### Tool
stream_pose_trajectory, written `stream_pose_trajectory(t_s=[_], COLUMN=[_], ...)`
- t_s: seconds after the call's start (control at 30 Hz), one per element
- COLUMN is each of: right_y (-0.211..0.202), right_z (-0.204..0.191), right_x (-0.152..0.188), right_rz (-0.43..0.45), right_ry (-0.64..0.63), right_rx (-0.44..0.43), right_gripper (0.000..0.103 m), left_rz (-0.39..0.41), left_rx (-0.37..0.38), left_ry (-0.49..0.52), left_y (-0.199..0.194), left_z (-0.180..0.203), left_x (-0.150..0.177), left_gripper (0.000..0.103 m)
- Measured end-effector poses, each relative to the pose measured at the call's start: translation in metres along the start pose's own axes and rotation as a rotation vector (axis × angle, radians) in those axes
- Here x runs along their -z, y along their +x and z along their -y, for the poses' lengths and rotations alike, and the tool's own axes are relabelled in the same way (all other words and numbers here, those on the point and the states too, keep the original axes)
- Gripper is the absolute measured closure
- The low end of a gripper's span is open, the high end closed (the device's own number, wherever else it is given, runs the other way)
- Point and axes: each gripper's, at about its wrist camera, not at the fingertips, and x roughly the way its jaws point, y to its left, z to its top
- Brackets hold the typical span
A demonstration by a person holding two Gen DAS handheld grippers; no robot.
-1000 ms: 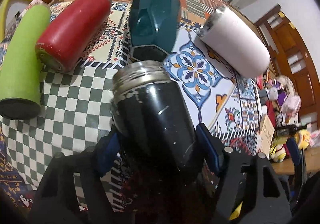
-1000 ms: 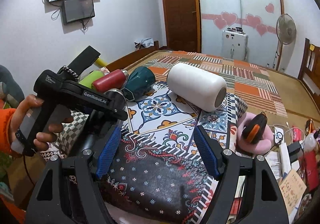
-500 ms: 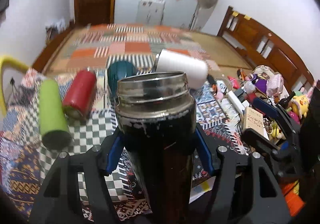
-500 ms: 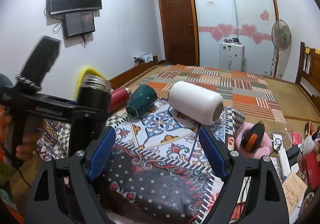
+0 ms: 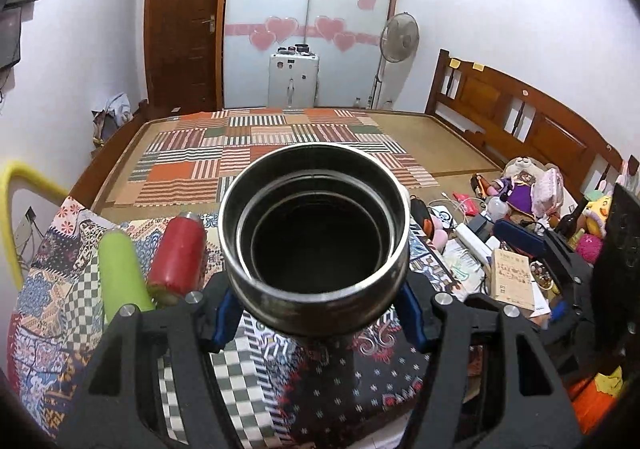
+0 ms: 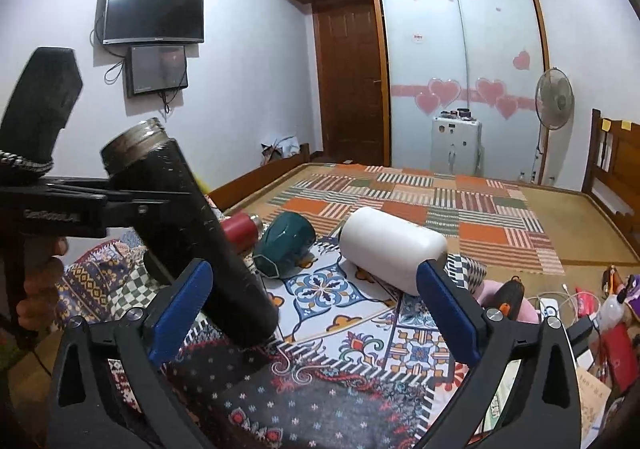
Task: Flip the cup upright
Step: 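Rotate the right gripper so the thermos stands rim up, then lower the upright thermos onto the quilt and open the right gripper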
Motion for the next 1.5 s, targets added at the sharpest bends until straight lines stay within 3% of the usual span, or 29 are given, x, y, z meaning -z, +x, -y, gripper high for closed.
stream_pose_trajectory(t_s=[0.33,0.8,1.03,1.5], right_y=[0.012,-0.002,-0.033,-0.132], right_z=[-0.001,-0.002,-0.011,-0.06], right_x=[0.003,0.0,-0.009,-0.033], right_rz=[-0.019,0.001,0.048,0.224], right_ry=[-0.007,0.018,0.026,0.05], right_rx=[0.003,0.021,0.046,0.053], right_gripper=[0.001,0.001,0.001,0.001], left_rz=[-0.001,-0.025,0.055,0.352], left_rx=[-0.007,0.0,-0.013,-0.059], left_ry=[0.07,0.055,0.07,0.004], left_y=[0.017,0.019,-0.032,-0.167], left_z=[0.012,0.015,0.02,0.029], left_x=[0.007,0.006,0.012,0.04], left_gripper=[0.039,0.037,0.037,0.033])
